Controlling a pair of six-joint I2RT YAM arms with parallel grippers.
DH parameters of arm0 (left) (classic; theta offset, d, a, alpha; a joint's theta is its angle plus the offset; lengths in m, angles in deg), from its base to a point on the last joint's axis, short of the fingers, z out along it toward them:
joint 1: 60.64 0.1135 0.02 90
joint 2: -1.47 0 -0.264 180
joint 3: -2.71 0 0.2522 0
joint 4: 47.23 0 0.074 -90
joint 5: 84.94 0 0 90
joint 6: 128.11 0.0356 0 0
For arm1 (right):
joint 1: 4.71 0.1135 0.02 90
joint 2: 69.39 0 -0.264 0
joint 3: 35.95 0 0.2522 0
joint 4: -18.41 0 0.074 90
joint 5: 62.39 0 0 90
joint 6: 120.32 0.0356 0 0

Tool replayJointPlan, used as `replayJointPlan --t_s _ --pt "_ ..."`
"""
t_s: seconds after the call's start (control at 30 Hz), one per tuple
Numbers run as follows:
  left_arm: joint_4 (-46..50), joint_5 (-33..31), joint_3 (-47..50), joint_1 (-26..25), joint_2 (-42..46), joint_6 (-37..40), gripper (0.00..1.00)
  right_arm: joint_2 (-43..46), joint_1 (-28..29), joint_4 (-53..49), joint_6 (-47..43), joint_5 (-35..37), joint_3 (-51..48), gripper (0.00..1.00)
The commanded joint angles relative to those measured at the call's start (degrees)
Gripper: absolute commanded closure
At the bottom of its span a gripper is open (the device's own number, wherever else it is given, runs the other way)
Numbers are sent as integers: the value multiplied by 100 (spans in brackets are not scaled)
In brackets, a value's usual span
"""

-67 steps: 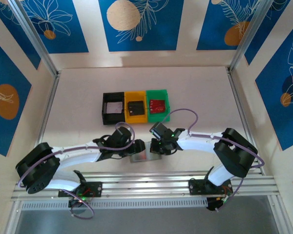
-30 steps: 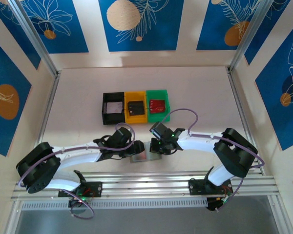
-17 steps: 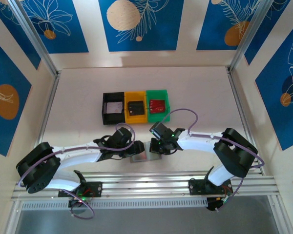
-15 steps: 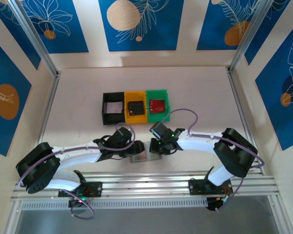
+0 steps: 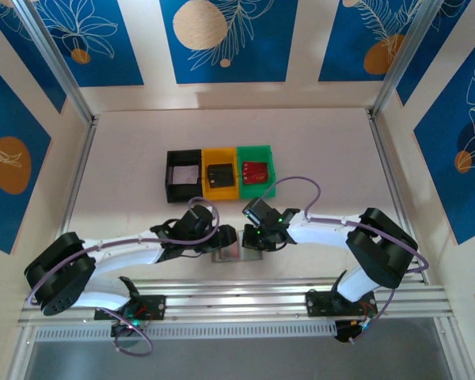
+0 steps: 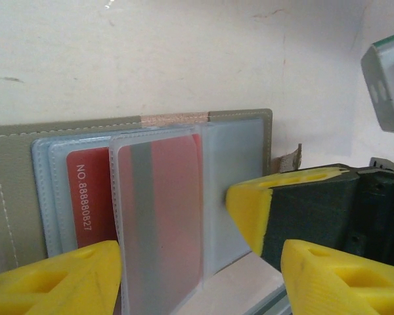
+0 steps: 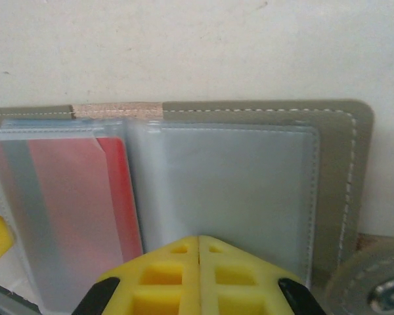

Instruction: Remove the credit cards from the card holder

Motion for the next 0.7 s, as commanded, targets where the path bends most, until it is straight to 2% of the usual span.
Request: replayJointPlan --t_s 0.0,0.43,0.67 --pt "-194 118 -190 -70 93 -107 35 59 2 0 69 -106 -111 99" --pt "-461 252 -460 -252 -41 -287 34 237 -31 123 112 -108 -284 99" --pt "-654 293 -588 -351 -331 -331 33 770 -178 -66 199 36 -492 100"
